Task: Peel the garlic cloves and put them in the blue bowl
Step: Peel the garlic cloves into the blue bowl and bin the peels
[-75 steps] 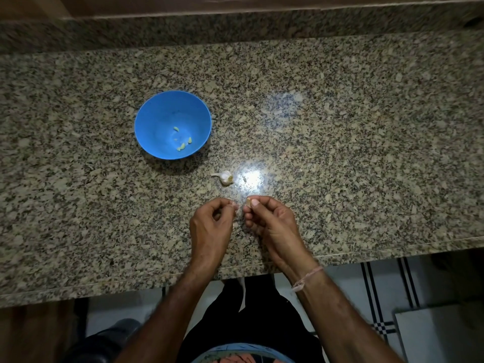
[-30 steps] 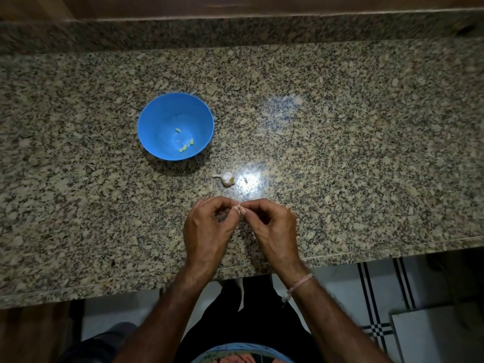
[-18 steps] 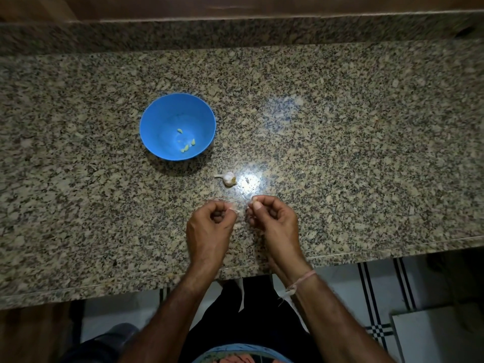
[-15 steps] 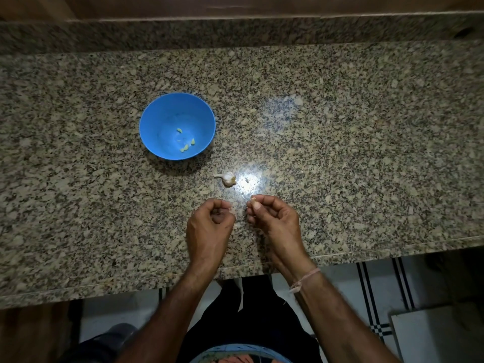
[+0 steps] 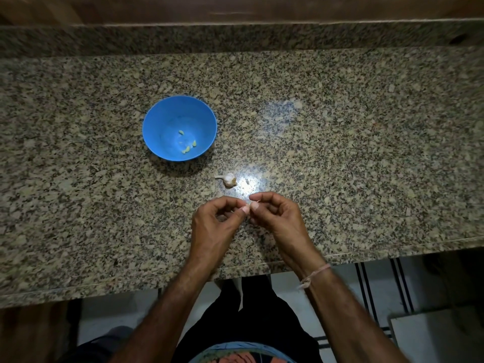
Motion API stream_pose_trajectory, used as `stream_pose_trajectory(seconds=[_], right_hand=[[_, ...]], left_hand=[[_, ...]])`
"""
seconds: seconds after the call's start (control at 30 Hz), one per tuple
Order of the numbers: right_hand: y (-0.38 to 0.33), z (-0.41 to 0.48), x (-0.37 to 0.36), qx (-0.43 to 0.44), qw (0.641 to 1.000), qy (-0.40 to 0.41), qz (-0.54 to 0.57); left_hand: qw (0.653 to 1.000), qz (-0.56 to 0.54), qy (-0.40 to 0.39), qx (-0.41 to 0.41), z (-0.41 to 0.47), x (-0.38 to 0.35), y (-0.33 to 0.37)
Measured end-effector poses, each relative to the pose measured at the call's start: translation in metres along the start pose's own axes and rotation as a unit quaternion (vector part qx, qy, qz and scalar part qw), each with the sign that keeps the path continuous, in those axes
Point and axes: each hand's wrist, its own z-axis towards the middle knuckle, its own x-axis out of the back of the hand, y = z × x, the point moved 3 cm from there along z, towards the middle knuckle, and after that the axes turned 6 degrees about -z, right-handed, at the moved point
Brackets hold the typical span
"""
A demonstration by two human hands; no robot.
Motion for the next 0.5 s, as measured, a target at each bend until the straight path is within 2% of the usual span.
stream_pose_trajectory(seconds=[0.13,0.5], right_hand=[[0.005,-0.004,-0.005,-0.051,0.995,0.01,0.085],[-0.008,-0.021,-0.009,-0.012,0.999,0.004,0.031]], left_hand=[[1.0,0.018,0.004,-0.015,-0.001,0.0,0.002],[0.997,0.042,-0.039,-0.049,-0.009,0.017,0.016]])
